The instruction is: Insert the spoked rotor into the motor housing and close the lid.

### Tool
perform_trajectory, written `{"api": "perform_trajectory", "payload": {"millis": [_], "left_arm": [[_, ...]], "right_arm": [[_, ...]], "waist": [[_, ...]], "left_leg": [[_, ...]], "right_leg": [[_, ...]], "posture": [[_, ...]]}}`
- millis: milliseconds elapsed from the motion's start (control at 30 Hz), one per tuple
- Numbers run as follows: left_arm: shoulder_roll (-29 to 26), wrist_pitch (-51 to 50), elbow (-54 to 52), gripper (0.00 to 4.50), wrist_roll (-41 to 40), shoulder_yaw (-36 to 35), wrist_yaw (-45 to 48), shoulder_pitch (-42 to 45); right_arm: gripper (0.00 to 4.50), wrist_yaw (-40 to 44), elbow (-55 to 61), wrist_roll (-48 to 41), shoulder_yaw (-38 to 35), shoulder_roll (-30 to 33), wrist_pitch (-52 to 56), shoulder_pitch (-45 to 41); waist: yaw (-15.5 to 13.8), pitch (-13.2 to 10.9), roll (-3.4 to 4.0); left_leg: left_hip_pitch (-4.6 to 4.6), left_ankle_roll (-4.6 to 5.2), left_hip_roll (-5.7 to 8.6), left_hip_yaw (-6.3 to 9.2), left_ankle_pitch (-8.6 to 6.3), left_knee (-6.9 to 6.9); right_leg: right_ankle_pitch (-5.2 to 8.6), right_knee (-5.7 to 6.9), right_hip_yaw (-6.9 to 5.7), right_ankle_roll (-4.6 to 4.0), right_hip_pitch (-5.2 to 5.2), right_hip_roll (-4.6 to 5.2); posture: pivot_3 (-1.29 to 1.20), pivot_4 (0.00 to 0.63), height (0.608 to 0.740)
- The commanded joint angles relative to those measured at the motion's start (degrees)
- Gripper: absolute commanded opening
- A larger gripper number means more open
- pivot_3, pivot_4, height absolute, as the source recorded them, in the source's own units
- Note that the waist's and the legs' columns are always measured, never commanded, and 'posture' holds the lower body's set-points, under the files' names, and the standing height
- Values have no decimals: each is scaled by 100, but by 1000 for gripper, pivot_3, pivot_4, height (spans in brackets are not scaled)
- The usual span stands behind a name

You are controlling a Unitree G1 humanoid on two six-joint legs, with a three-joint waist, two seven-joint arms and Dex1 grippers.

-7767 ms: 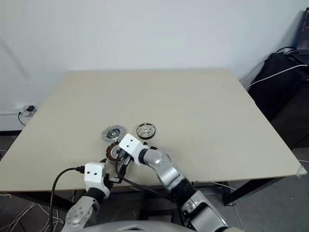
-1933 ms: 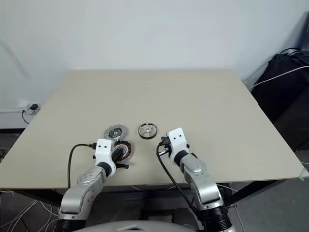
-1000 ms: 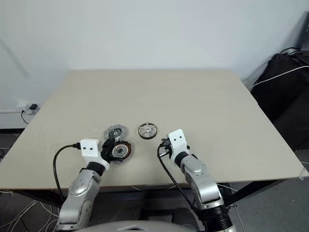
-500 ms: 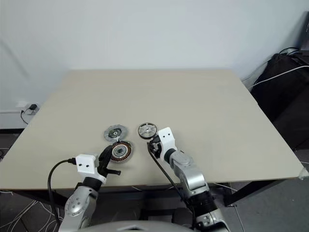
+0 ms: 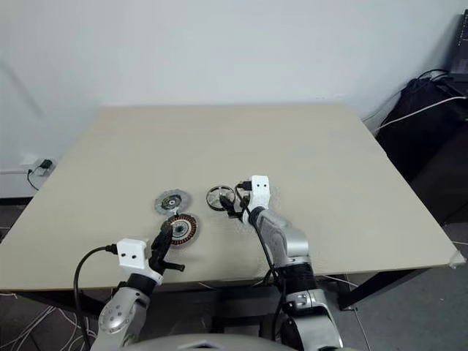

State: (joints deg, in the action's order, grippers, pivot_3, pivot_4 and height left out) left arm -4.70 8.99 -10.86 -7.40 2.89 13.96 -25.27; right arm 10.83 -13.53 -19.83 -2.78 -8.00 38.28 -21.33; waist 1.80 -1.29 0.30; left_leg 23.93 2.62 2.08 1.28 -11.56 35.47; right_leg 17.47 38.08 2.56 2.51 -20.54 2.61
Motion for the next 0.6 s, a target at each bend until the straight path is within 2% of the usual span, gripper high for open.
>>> {"api": "perform_trajectory", "payload": {"millis": [33, 200, 600], "left_arm": [[17, 0, -311, 0, -17, 72, -10, -13], [9, -131, -465, 0, -57, 135, 0, -61], [-164, -179, -503, 0, 29, 210, 85, -69]], "right_arm": [[4435, -193, -145, -576, -498, -360, 343, -250], [4435, -384, -400, -1045, -838, -449, 814, -456], [4435, -314, -763, -1494, -898, -474, 1152, -609]], "waist": [[16, 0, 0], [30, -2, 5], [48, 0, 18]], "left_leg": [[0, 0, 0, 0, 0, -1], [1, 0, 1, -2, 0, -2], [-1, 1, 1, -1, 0, -6]], "right_leg": [[0, 0, 0, 0, 0, 0], [1, -1, 0, -2, 1, 4], [2, 1, 1, -3, -2, 2]], "posture": [[0, 0, 740], [0, 0, 740], [0, 0, 740]]}}
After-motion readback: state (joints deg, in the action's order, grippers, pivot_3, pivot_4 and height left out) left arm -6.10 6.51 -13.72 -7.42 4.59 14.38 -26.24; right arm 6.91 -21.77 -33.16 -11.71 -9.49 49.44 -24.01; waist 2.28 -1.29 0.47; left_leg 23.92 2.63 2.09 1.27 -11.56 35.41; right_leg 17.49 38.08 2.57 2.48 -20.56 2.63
